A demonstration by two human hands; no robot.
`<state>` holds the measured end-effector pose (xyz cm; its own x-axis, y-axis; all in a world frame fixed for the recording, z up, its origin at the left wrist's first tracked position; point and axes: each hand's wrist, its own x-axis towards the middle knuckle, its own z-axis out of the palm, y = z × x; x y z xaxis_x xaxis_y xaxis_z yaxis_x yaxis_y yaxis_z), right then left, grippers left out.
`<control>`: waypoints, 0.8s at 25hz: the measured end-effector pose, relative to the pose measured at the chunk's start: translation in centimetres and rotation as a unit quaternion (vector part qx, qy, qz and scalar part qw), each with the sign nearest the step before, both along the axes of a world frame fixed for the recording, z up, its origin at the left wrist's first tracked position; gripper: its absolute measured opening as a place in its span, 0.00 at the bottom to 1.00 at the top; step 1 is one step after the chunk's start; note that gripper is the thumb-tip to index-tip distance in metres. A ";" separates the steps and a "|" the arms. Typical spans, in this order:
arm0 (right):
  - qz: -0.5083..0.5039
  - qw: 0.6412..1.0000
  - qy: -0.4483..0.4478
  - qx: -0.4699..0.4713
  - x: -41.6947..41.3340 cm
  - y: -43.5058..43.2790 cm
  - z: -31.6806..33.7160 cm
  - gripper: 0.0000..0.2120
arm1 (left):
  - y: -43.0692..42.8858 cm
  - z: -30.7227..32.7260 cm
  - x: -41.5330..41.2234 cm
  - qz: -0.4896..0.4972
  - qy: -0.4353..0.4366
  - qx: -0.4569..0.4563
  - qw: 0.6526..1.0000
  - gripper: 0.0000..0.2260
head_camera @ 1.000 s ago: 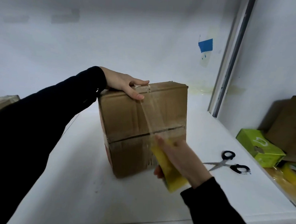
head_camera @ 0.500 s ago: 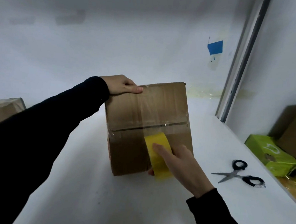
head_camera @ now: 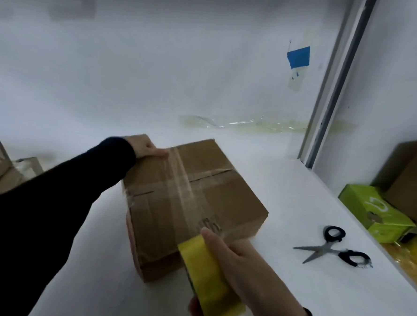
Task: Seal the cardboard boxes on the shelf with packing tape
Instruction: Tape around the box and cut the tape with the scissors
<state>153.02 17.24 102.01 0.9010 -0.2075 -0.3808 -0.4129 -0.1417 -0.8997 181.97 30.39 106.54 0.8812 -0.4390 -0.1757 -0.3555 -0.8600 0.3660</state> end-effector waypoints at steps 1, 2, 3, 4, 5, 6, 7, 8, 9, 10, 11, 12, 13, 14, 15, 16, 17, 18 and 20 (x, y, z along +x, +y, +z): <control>-0.025 0.999 -0.010 -0.020 -0.2 -0.3 0.3 0.25 | 0.7 -2.0 -0.2 0.009 0.012 -0.004 1.000 0.21; -0.043 0.997 -0.018 -0.054 -0.4 -0.5 1.0 0.24 | 1.3 -3.7 -0.6 0.016 0.011 -0.018 1.000 0.19; -0.045 0.995 -0.026 -0.088 -0.6 -0.4 1.4 0.24 | 1.6 -5.0 -1.1 0.024 -0.004 -0.036 0.999 0.17; -0.051 0.991 -0.037 -0.116 -0.7 -0.3 1.8 0.25 | 1.7 -5.8 -1.3 0.035 -0.025 -0.055 0.998 0.18; -0.055 0.989 -0.044 -0.127 -0.7 0.0 2.1 0.25 | 1.8 -6.2 -1.3 0.046 -0.042 -0.070 0.996 0.19; -0.056 0.990 -0.051 -0.122 -0.8 0.3 2.4 0.25 | 1.8 -6.4 -1.3 0.049 -0.052 -0.080 0.994 0.20; -0.062 0.989 -0.066 -0.116 -1.0 0.6 2.7 0.25 | 1.9 -6.6 -1.2 0.050 -0.063 -0.082 0.993 0.20; -0.068 0.988 -0.083 -0.114 -1.1 0.6 3.1 0.25 | 1.9 -6.8 -1.1 0.051 -0.076 -0.079 0.993 0.19; -0.074 0.986 -0.102 -0.110 -1.2 0.5 3.7 0.26 | 1.8 -6.9 -1.1 0.054 -0.087 -0.070 0.992 0.17; -0.074 0.985 -0.117 -0.107 -1.1 0.3 4.3 0.27 | 1.6 -7.0 -1.2 0.055 -0.098 -0.061 0.992 0.15; -0.074 0.983 -0.126 -0.112 -1.1 0.0 4.7 0.29 | 1.5 -7.0 -1.3 0.057 -0.107 -0.053 0.991 0.14; -0.074 0.981 -0.130 -0.124 -1.0 -0.4 4.9 0.29 | 1.4 -7.2 -1.4 0.059 -0.111 -0.049 0.991 0.14; -0.075 0.980 -0.125 -0.137 -1.2 -0.6 4.8 0.27 | 1.3 -7.3 -1.4 0.064 -0.111 -0.044 0.991 0.15; -0.076 0.980 -0.113 -0.146 -1.4 -0.6 4.4 0.26 | 1.2 -7.4 -1.3 0.072 -0.112 -0.041 0.990 0.16; -0.073 0.982 -0.095 -0.145 -1.7 -0.5 3.8 0.25 | 1.1 -7.3 -1.2 0.082 -0.111 -0.038 0.990 0.18; -0.068 0.986 -0.073 -0.136 -2.0 -0.2 3.1 0.25 | 1.0 -7.3 -1.2 0.091 -0.111 -0.029 0.989 0.21; -0.061 0.989 -0.052 -0.128 -2.2 0.2 2.4 0.25 | 1.0 -7.3 -1.1 0.095 -0.113 -0.017 0.989 0.22; -0.055 0.989 -0.037 -0.131 -2.3 0.5 1.7 0.25 | 0.9 -7.2 -1.1 0.095 -0.117 -0.006 0.989 0.22; -0.057 0.985 -0.022 -0.163 -2.4 0.9 0.7 0.25 | 0.7 -7.4 -1.3 0.091 -0.115 0.005 0.989 0.21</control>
<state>150.65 18.14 102.67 0.8789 -0.4129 -0.2387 -0.4046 -0.3804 -0.8317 180.69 31.12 99.19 0.9626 -0.2687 0.0353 -0.2673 -0.9203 0.2855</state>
